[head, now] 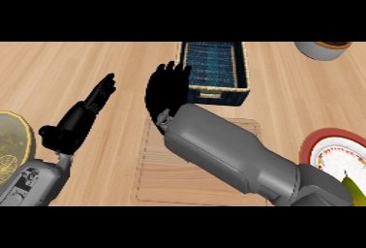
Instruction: Pick the sweet potato from the cutting board and place it in the basket
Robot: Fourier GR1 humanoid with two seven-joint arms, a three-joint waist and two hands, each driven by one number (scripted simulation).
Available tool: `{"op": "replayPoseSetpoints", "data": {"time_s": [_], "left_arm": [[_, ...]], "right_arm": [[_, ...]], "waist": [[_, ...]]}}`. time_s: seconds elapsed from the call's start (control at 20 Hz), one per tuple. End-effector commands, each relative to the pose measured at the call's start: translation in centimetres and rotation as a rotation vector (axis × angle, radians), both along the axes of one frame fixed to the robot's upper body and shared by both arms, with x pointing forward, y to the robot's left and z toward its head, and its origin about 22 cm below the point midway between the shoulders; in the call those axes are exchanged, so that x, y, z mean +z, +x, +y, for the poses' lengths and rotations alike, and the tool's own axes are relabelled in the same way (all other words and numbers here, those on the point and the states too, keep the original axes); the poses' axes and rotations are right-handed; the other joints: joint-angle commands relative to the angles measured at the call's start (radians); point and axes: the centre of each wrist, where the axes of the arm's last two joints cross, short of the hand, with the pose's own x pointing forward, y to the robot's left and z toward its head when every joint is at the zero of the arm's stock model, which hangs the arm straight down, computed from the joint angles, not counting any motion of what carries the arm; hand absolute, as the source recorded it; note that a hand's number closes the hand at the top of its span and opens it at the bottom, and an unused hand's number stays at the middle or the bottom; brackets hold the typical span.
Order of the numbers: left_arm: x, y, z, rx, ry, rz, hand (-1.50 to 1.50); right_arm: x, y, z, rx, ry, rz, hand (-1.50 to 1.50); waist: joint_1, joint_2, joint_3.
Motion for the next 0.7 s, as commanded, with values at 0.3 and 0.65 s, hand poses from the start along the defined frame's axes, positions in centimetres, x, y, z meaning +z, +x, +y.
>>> {"op": "replayPoseSetpoints", "data": {"time_s": [0.3, 0.65], "left_arm": [[-1.2, -0.2, 0.4, 0.025, 0.007, 0.016, 0.00], [-0.1, -0.6, 1.1, 0.041, -0.001, 0.009, 0.00]], "right_arm": [[6.9, -1.8, 3.2, -0.136, -0.132, 0.192, -1.50], [7.9, -2.1, 4.4, -0.135, -0.105, 0.160, -1.50]], "waist": [[-0.029, -0.002, 0.001], [-0.038, -0.003, 0.003]]}}
